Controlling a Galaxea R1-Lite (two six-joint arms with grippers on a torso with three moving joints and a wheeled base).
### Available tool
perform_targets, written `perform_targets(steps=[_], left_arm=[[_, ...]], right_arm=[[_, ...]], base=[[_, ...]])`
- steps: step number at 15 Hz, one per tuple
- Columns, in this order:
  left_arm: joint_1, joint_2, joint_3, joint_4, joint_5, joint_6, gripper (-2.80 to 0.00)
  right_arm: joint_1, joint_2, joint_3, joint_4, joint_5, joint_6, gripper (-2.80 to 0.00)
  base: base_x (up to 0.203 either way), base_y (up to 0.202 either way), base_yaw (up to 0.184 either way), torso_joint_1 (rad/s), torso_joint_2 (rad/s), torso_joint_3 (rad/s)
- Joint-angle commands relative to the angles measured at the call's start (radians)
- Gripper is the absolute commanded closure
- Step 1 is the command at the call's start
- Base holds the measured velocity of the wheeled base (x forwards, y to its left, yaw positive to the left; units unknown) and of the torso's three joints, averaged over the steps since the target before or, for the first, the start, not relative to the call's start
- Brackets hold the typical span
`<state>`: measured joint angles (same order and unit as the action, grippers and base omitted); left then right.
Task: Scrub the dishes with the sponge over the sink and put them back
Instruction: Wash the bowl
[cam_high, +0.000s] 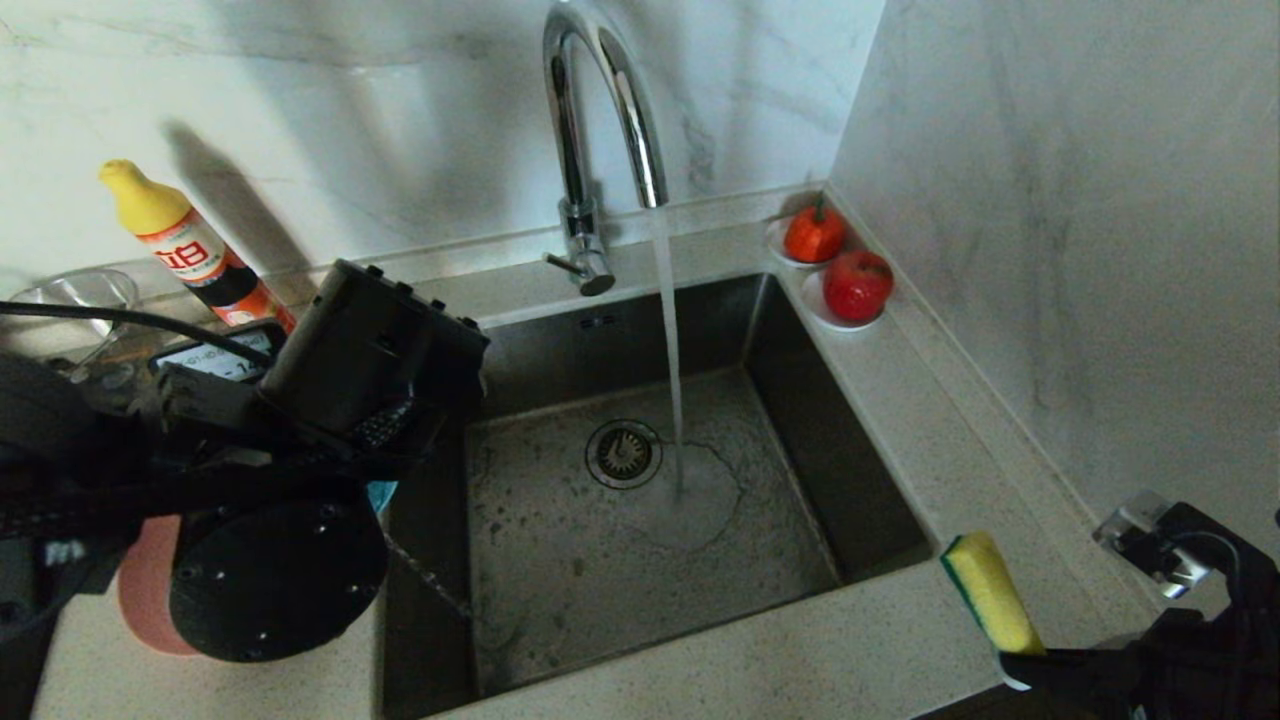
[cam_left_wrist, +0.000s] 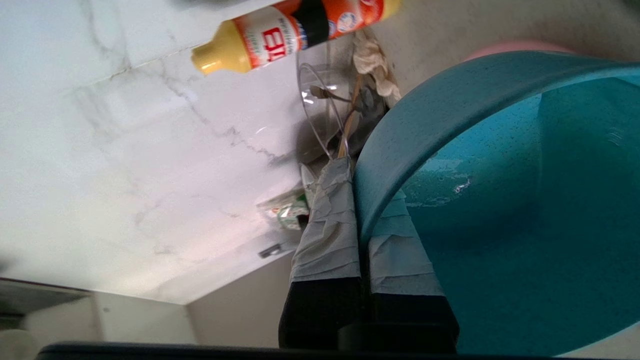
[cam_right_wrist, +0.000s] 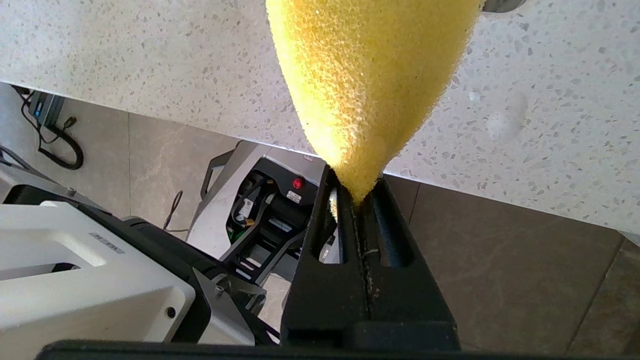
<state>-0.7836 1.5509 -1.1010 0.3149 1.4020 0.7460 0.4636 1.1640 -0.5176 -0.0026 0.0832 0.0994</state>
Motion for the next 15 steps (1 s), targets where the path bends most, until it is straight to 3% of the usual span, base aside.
perform_targets(steps=[1, 6, 15], left_arm=[[0.001, 0.032, 0.024, 0.004, 0.022, 0.005, 0.0], [0.003, 0.065, 0.074, 0.002, 0.067, 0.006, 0.0], [0.009, 0.073, 0.098, 0.002, 0.075, 0.004, 0.0]], right_arm=[[-0.002, 0.0, 0.004, -0.001, 0.001, 0.0, 0.0], [-0.022, 0.002, 0.008, -0.001, 0.026, 0.0, 0.0], [-0.03, 0.016, 0.025, -0.031, 0.033, -0.001, 0.0]], base=[[0.0, 0.0, 0.0, 0.0, 0.0, 0.0], [0.0, 0.0, 0.0, 0.0, 0.0, 0.0], [0.0, 0.0, 0.0, 0.0, 0.0, 0.0]])
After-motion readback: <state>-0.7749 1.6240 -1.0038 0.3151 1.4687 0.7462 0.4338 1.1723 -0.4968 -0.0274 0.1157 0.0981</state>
